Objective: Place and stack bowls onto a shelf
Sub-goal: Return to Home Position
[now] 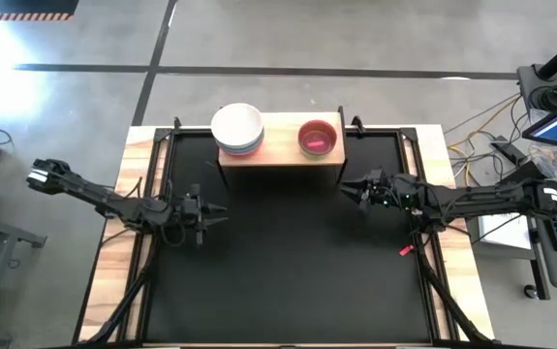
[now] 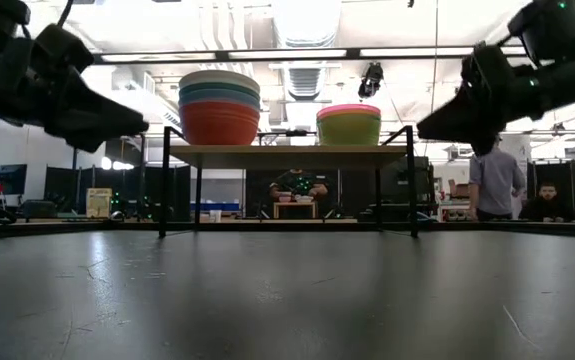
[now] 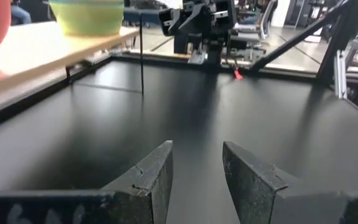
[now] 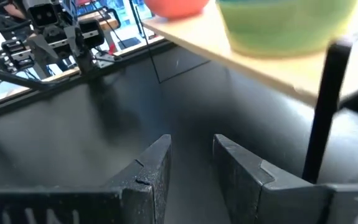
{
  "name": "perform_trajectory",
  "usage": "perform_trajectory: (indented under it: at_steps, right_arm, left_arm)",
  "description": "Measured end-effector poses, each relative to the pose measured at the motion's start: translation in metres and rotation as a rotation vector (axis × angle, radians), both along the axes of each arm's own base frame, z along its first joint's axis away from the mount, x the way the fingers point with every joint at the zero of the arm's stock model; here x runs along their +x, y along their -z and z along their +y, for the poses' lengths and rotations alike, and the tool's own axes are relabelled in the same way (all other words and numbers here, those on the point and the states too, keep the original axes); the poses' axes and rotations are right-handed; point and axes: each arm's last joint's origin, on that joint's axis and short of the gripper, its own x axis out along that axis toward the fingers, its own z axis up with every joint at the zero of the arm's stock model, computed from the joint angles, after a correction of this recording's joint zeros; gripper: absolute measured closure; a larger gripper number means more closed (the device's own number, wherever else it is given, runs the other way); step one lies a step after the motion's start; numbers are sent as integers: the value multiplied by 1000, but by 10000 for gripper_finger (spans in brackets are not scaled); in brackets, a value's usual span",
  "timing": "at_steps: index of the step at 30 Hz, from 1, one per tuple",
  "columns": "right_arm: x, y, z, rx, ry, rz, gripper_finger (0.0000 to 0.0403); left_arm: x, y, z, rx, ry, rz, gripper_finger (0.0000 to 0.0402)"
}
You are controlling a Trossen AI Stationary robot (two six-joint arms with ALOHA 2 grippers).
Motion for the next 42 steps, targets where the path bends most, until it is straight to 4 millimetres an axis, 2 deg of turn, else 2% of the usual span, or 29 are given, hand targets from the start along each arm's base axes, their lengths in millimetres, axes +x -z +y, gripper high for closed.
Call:
perform_trajectory:
  at_steps: [5,12,30,42]
  right_arm:
    - [-7,18,1,23,5,-21,294]
    - [-15,33,2,24,6,-43,294]
    - [-15,35,2,38,6,-33,294]
    - [-15,35,2,37,8,-34,294]
  left_arm:
    - [-1,6,0,-33,-6,20,279]
    - [0,11,0,-43,-11,62,279]
    - [6,20,-2,-47,-29,145,279]
    - [13,17,-4,-40,-29,168,279]
